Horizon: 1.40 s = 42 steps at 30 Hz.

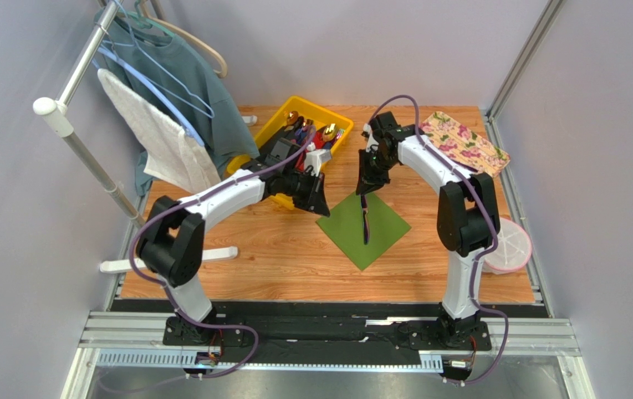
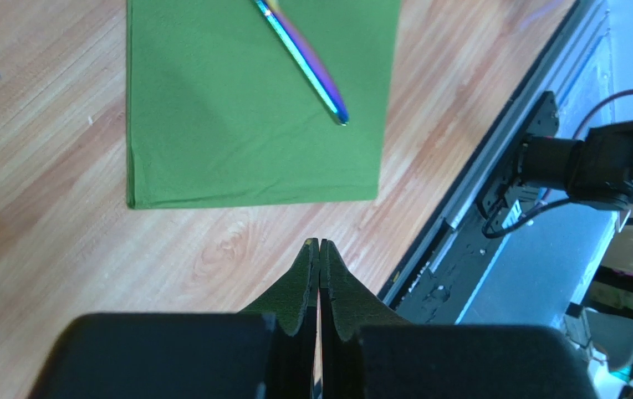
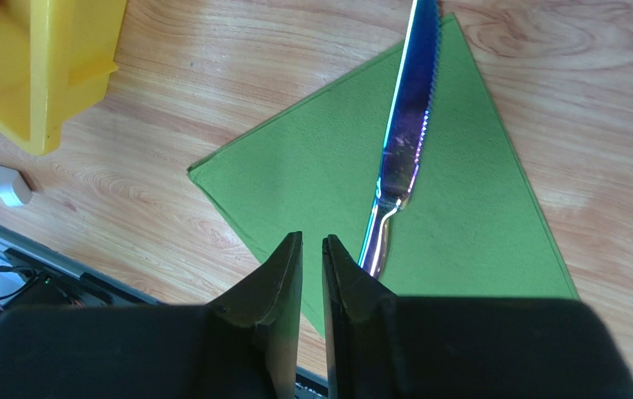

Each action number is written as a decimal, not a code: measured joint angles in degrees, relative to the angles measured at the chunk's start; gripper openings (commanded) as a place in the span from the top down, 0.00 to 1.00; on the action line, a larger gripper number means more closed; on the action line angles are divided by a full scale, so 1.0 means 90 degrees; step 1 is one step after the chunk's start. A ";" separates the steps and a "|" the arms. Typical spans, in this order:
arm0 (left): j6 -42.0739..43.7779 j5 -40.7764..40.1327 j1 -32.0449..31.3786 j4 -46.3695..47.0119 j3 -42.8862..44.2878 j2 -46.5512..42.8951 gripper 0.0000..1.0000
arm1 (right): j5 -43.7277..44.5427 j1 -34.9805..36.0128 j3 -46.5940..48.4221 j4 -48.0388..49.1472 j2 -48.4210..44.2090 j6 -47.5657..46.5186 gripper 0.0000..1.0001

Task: Place the utensils on the paper napkin and roll it up

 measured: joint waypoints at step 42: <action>-0.0867 -0.1535 -0.0452 0.0248 0.1047 0.2523 1.00 | 0.1185 0.0342 0.0000 0.0437 0.0986 0.0321 0.92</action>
